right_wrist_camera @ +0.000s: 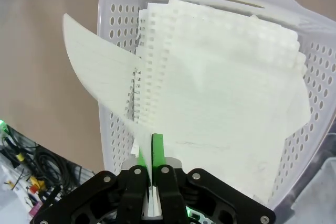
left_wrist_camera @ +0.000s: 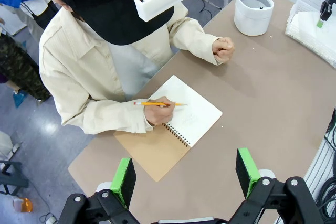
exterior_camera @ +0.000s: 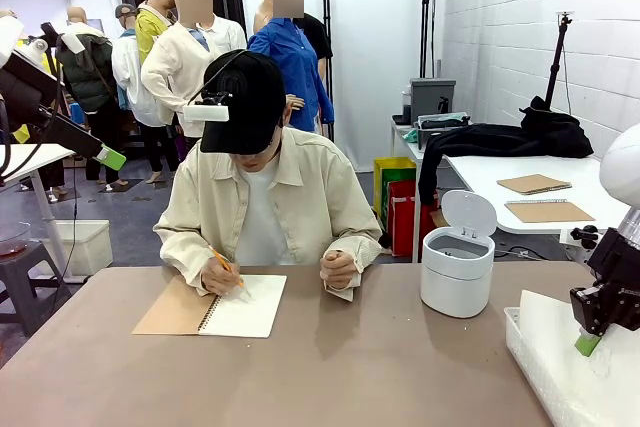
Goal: Sort the paper based on its condition.
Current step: If a person hands you a paper, place it in the Organizing basket , and if it's crumpled, put it in the Trash can.
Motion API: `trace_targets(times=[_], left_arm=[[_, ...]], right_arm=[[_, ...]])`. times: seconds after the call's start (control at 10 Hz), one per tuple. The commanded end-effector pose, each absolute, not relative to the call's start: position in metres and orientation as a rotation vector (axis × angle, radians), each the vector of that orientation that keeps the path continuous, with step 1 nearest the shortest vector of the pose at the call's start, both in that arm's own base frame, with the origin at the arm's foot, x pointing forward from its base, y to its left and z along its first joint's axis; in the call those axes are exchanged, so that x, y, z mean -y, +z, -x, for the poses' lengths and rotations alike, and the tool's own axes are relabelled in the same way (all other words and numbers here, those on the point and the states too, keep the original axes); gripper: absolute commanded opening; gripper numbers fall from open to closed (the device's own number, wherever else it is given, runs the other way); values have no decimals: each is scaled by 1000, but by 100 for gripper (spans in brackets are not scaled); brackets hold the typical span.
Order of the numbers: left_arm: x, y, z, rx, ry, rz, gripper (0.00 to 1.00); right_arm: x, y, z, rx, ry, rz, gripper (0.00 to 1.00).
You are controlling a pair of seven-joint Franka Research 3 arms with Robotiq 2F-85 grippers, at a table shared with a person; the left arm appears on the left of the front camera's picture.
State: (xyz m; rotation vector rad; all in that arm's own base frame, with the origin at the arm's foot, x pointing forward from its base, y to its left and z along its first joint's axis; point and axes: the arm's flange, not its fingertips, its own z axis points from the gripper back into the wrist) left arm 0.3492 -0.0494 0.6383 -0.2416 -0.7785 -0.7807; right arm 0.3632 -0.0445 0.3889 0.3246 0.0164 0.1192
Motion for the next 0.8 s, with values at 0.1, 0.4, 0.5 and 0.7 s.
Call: trace_targets(times=[0.1,0.4,0.5,0.7], left_arm=[[49,638,-349,778,-779,243,100],[49,638,-349,778,-779,243,100],[49,638,-349,778,-779,243,100],[49,638,-349,778,-779,243,100]], right_arm=[[55,389,-363,-48,119,-274,56],[72,395,-362,-59,87,-202,100],[76,396,-364,-58,82,-174,100],[84,396,-370,-40,73,-118,100]])
